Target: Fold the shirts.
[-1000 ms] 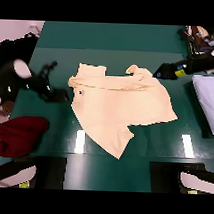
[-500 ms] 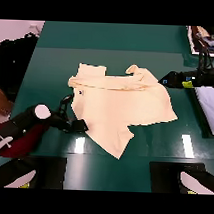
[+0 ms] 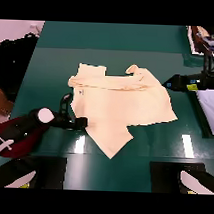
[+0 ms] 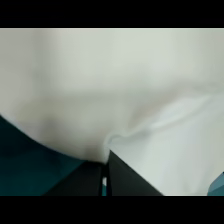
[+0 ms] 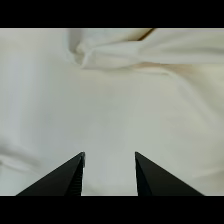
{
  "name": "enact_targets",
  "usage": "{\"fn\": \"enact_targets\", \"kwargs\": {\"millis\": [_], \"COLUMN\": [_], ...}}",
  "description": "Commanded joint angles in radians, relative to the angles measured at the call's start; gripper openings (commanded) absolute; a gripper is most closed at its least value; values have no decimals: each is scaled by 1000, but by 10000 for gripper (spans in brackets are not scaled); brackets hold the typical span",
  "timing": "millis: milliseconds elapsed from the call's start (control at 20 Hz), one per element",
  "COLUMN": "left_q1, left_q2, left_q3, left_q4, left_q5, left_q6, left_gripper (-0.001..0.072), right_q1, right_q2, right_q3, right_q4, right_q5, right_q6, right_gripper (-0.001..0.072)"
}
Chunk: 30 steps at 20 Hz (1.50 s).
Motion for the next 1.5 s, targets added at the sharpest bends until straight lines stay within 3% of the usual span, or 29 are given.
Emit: {"fn": "enact_targets", "kwargs": {"millis": [0, 200, 550, 600, 650, 1150, 1450], "left_q1": [143, 283, 290, 290, 290, 290, 290], "left_q2": [33, 49, 49, 49, 49, 49, 49], "left_q3": [57, 164, 196, 196, 196, 196, 196], "left_q4": [150, 212, 208, 208, 208, 207, 206], "left_q5": [-112, -174, -128, -129, -129, -130, -143], "left_q6": [-8, 60, 64, 63, 63, 63, 63], "left_gripper": [24, 24, 24, 24, 24, 24, 23], "right_q1": [-111, -252, -273, -273, -272, -110, -89], "right_q2": [8, 55, 62, 62, 62, 62, 62], "right_q3": [-46, -291, -581, -596, -607, -616, -616], "right_q4": [-24, -21, -21, -21, -21, -21, -25], "right_q5": [114, 115, 55, 42, 31, -78, -84], "right_q6": [-23, -41, -86, -88, -92, -93, -93], "right_gripper": [365, 402, 393, 303, 281, 281, 225]}}
